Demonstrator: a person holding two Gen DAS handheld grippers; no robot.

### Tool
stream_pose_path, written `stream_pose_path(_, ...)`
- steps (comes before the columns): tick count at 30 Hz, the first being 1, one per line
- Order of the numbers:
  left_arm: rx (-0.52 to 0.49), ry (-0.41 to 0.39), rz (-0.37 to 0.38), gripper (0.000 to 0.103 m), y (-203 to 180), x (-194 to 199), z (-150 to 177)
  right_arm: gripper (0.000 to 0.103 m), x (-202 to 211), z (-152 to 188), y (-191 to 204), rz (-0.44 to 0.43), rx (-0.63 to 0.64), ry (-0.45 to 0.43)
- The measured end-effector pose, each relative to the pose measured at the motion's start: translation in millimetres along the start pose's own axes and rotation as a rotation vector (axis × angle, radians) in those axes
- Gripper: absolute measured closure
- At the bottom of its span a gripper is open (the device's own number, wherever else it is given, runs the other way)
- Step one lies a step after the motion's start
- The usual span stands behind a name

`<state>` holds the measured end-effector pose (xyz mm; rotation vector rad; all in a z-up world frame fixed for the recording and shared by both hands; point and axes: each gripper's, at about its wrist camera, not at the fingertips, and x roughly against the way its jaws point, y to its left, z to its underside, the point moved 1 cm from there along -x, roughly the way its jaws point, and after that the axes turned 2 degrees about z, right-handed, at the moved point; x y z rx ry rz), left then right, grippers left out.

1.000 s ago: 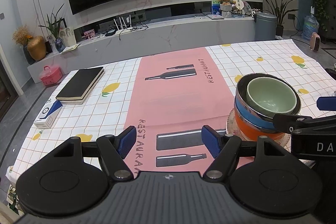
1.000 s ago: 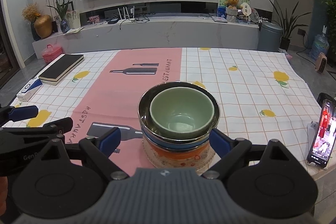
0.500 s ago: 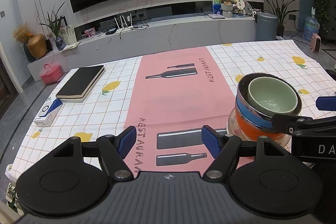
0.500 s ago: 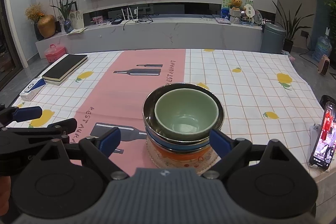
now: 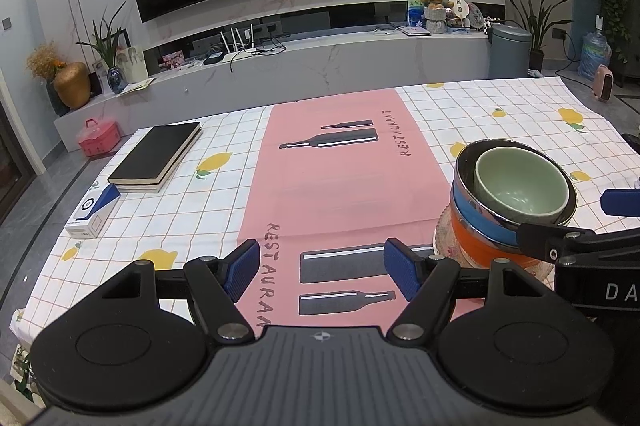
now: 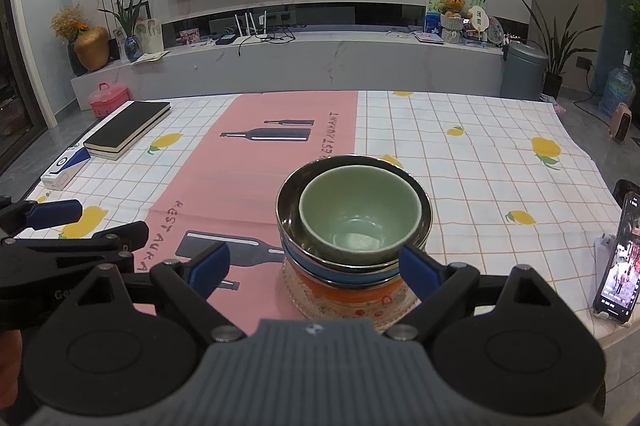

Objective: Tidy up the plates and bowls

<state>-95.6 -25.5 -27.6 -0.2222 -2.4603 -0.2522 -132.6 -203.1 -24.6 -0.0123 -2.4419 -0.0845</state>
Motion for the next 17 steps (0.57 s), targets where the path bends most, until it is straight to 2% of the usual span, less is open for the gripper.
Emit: stream_pose_path(17,0.003,0.002,0.008,0.02,2.1,0.5,1.7,0.013,-0.3,0.2,0.7,-0.005,0.002,0.001)
